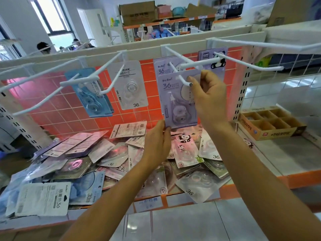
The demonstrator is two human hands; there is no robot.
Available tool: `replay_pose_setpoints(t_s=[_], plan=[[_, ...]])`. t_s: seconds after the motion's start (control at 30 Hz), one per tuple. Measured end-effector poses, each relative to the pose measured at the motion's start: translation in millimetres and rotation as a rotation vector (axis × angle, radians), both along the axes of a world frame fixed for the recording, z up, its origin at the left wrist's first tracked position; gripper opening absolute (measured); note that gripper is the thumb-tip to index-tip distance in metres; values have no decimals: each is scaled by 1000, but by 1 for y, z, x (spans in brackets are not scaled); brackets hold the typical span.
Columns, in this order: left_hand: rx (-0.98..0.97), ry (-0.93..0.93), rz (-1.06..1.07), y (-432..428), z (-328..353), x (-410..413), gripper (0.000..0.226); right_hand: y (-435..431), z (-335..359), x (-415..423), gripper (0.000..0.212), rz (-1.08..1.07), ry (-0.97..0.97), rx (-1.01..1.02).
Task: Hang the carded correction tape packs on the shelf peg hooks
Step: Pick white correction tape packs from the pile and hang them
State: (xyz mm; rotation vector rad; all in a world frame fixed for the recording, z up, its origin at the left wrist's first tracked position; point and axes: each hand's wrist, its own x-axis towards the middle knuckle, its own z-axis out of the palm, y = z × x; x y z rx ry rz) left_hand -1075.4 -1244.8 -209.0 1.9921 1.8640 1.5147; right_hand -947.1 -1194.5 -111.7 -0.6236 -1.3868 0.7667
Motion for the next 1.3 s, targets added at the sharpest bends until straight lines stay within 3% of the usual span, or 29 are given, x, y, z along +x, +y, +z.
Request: replay_pose_setpoints(t_s=[0.2,0.5,0.6,0.87,1.13,1.3], plan=[[-108,74,94,43,14,-20,15,63,6,-24,17,-170,-232,-17],[-240,147,185,81,22,-39,18,101,6,-44,35,-229,-303,-92],[-262,122,183,82,21,-39,20,100,3,-43,24,-230,-326,-89],[-376,135,182,63,-7,-22,24,78,-56,-26,23,-166,-410,-207],[-395,278,40,40,-26,9,31,53,-117,-2,30,-143,-858,-330],[-416,435,-47,32,-42,28,27,41,-136,10,32,-177,-1017,-387]])
